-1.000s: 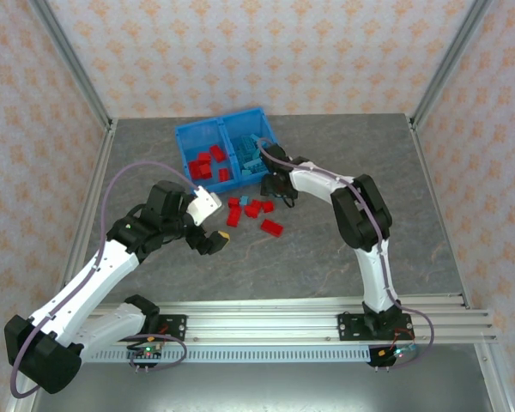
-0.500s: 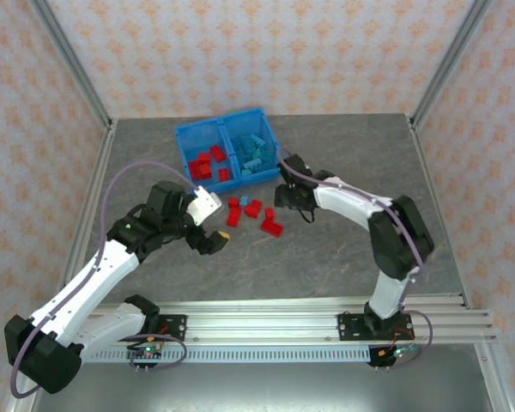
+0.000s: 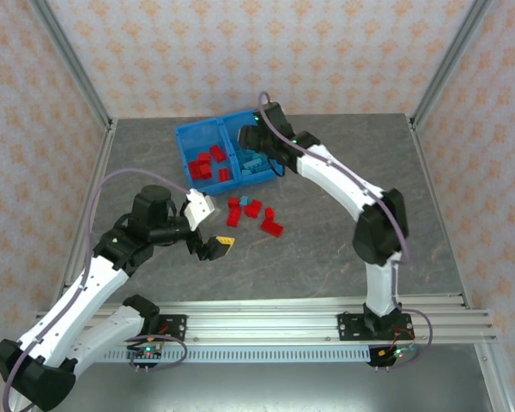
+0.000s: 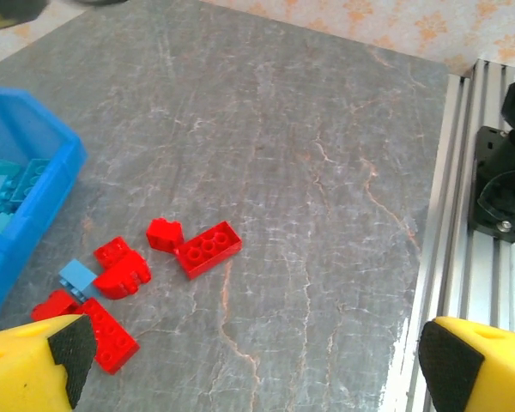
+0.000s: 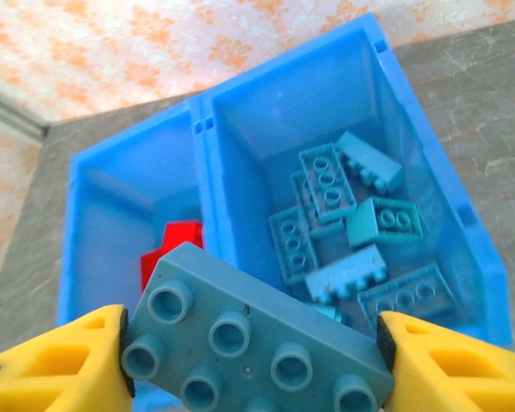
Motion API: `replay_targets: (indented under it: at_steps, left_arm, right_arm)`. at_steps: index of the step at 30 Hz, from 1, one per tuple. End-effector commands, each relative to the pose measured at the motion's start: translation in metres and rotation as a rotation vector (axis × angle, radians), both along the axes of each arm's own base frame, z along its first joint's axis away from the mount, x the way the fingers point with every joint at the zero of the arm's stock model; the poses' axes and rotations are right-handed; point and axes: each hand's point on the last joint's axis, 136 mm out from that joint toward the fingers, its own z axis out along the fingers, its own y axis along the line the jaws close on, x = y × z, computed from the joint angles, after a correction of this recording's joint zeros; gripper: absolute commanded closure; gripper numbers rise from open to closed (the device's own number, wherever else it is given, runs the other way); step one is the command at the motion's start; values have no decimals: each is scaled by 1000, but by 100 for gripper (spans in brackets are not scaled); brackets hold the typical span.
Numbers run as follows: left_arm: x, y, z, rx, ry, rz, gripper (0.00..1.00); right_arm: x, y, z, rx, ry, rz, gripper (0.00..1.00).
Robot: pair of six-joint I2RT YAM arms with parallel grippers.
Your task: Sort the legos into containers by color
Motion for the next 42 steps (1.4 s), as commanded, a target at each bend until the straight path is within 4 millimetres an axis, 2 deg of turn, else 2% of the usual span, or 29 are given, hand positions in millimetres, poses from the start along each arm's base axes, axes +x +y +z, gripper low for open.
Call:
replay_targets:
  at_steps: [1,6,9,11,17,23,26,28,29,31,33,36,39,42]
  left_arm:
    - [3,0,3,-7,-2,5,0]
    - [26,24,-5,88,-34,188,0]
    - [29,30,-3,97,-60,225,0]
    - [28,31,-2,94,-72,226,0]
    - [30,32,-6,109,-66,233,0]
    - [30,32,-7,110,-62,233,0]
    - [29,31,-8,114,-58,222,0]
    - [26,29,-10,119,-50,201,0]
    - [24,28,-12,123,-45,185,0]
    - [21,25,-16,137,-29,153,0]
    - [21,25,-20,160,-3,144,0]
    - [20,24,-25,183,23,124,0]
    - [8,15,-28,160,43,31,0]
    - [-7,8,-41,179,128,-63,0]
  right_arm:
    - [23,-14,-43,-91,62,-109,42]
    - [51,-6,-75,-78,101,-136,40]
    - [58,2,-91,-90,150,-121,30]
    - [59,7,-89,-82,165,-108,24]
    - [57,3,-51,-60,112,-108,21]
    - [37,-7,-9,-57,75,-74,17]
    - [7,-10,9,-93,54,9,17]
    - [-24,-9,10,-147,23,113,17]
    - [-44,-10,3,-179,20,182,17]
    - [-84,-17,-16,-230,45,293,18]
    - [-129,-29,-46,-281,117,403,17]
    - [-182,-45,-87,-344,239,514,15]
    - [-212,-53,-124,-392,360,584,12]
    - [-213,-55,-149,-444,425,601,11]
